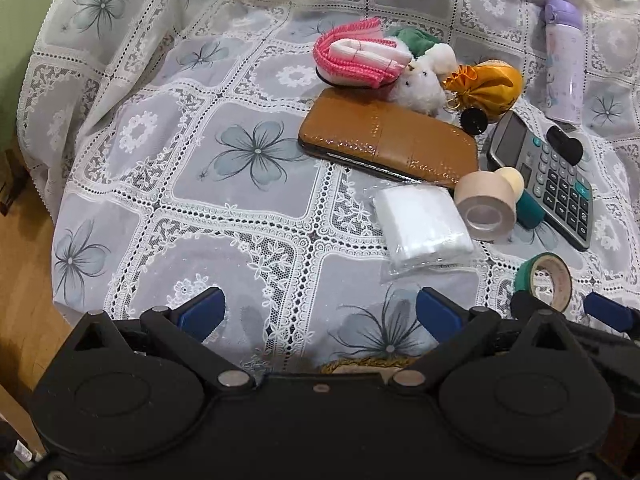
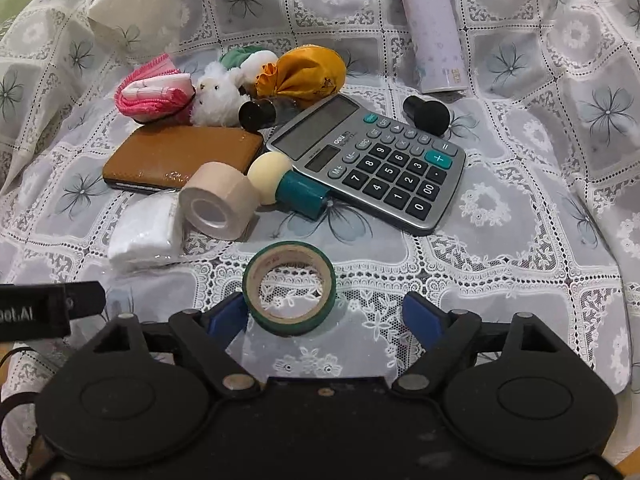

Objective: Organize soft objects
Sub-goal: 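Close the right tool on the green tape roll while the left tool reaches toward the white packet, then grasp the white plastic-wrapped packet with the left tool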

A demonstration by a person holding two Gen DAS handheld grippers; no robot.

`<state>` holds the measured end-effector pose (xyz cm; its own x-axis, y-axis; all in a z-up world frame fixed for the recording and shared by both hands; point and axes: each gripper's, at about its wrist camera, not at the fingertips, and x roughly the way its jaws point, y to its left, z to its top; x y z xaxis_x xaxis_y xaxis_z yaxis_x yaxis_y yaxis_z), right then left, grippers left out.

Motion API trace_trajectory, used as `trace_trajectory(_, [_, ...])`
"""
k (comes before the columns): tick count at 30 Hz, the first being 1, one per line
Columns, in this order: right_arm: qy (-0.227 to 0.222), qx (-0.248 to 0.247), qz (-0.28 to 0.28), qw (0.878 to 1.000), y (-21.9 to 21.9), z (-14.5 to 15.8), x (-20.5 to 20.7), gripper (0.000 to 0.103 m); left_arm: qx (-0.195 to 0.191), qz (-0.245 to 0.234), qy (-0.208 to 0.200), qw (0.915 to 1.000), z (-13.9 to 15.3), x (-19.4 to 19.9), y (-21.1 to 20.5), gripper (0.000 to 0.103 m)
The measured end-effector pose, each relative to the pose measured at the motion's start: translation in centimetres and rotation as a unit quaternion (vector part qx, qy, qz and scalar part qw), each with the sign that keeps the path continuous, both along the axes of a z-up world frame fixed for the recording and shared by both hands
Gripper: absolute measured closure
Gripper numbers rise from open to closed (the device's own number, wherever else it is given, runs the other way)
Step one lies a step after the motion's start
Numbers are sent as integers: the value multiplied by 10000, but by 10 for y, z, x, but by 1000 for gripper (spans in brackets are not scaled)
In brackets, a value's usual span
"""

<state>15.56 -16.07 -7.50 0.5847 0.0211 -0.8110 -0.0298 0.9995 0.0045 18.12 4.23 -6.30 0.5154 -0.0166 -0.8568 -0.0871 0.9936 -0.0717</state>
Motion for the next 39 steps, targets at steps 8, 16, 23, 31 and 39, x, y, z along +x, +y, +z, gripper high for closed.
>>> trace_trajectory(8, [-280,-65,69,9996,3,1,-5,29,98,49,11,9999,-2,3,-2,5])
trace_trajectory(16, [-378,58,237,9990,2,3,-3,47,125,-1,-130,9998,5,9,-6,5])
trace_trajectory(23, [-363,49,54,9993,-6,7,1,55,75,-273,-305,9991,13,20,-18,5])
trace_trajectory(31, [-209,52,-270,9994,-17,6,7,55,119,-621,-297,9976,4,42,-38,4])
trace_trajectory(39, [-230,-65,-244,9994,-14,2,10,52,227,-696,80,9973,-19,63,-45,4])
